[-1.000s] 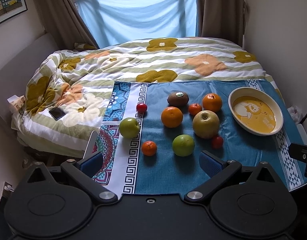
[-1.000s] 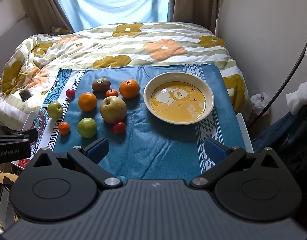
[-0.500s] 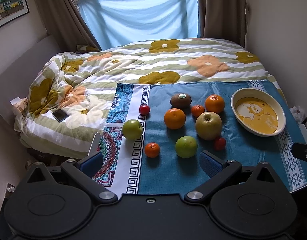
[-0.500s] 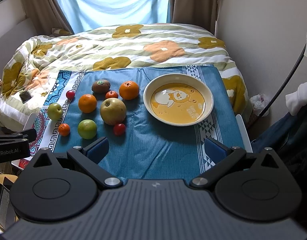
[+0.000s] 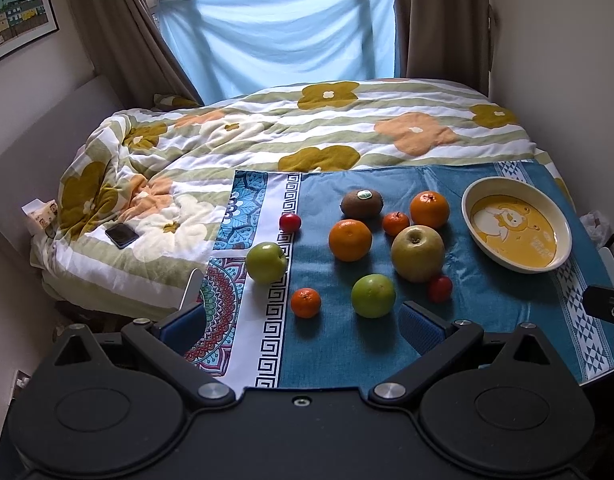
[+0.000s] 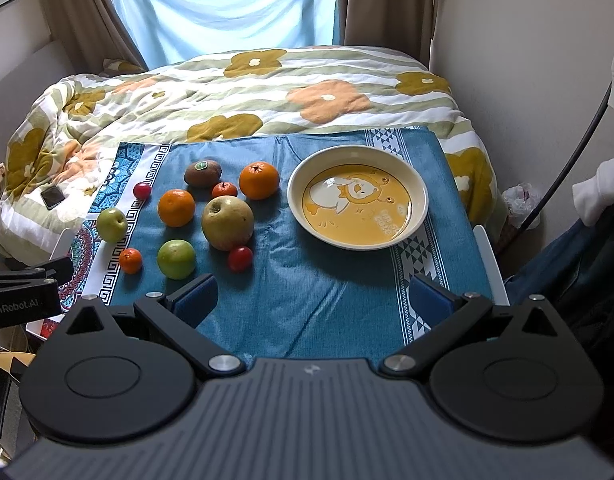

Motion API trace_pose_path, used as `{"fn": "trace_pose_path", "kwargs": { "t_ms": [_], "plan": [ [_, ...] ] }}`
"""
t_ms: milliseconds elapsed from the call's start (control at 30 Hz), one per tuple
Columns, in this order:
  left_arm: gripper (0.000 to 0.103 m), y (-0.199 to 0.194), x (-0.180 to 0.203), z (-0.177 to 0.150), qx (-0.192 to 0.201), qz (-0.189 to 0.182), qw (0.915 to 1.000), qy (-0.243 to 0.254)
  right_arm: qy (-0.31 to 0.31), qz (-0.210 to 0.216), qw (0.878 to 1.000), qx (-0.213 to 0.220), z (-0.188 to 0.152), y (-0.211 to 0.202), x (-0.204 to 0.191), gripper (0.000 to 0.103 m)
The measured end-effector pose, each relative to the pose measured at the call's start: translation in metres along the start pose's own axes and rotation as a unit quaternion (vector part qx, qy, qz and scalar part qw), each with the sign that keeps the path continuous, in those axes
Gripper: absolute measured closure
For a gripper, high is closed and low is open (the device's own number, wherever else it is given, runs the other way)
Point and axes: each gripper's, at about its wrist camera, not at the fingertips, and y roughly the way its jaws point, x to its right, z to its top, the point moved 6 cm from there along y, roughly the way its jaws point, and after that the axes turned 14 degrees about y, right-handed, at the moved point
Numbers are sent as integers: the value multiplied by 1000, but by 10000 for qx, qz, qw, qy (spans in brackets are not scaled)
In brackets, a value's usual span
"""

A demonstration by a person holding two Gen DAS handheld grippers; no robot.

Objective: Organize fruits

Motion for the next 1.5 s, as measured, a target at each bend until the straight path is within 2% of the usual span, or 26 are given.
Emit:
{"fn": "trace_pose_path", "kwargs": {
  "t_ms": [500, 633, 767, 1133, 1300, 1500],
  "plan": [
    [0, -1, -6, -2, 3, 3, 10000, -41, 25, -4, 10000, -14, -1, 0, 2, 0],
    [0, 3, -7, 0, 12, -77, 9998, -178, 49, 32, 10000, 1, 1, 4, 6, 0],
    [0, 16, -5, -1, -24, -15, 10000, -88, -4, 133, 9999, -35, 5, 16, 9, 0],
    [0, 84, 38, -11, 2, -57, 9993, 361, -464, 650, 9964, -294, 13, 99, 9, 0],
    [0, 121, 57, -14, -33, -146, 9988, 465, -820, 1048, 9906, -311, 15, 135, -2, 0],
    [11, 159, 72, -12, -99, -209, 9984, 509, -986, 1449, 9838, -387, 22, 175, -19, 0]
  ]
}}
